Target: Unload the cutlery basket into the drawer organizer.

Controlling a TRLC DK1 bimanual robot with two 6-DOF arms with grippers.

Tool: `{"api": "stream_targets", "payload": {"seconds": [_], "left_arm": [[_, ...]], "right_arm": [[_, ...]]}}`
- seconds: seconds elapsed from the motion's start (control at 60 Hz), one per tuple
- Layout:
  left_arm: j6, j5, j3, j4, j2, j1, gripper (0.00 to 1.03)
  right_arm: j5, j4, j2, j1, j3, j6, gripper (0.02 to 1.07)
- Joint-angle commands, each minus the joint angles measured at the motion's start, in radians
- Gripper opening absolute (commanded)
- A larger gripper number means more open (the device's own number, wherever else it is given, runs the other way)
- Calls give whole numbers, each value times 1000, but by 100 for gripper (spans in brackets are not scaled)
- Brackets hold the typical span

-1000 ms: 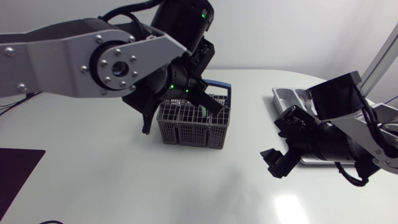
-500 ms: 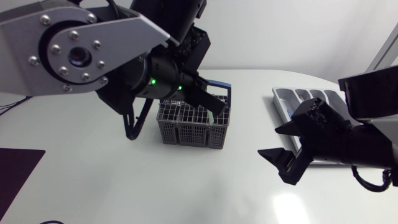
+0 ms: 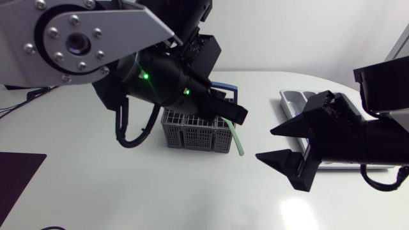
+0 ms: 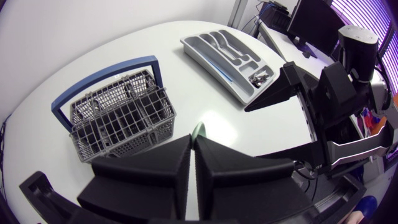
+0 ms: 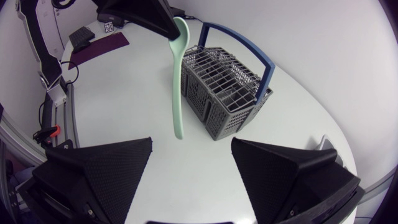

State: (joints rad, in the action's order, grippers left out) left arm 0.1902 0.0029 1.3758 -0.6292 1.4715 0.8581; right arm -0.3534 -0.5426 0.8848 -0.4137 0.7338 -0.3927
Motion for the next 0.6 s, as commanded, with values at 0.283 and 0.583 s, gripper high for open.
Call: {"api": "stream_targets", "payload": {"seconds": [0.283, 0.583], "left_arm": [[35, 89, 43, -26, 38, -19, 4], [38, 114, 49, -27, 49, -19, 4]], "right_arm": [[-42, 49, 137, -57, 87, 34, 90], [-50, 61, 233, -89, 162, 40, 73]]}}
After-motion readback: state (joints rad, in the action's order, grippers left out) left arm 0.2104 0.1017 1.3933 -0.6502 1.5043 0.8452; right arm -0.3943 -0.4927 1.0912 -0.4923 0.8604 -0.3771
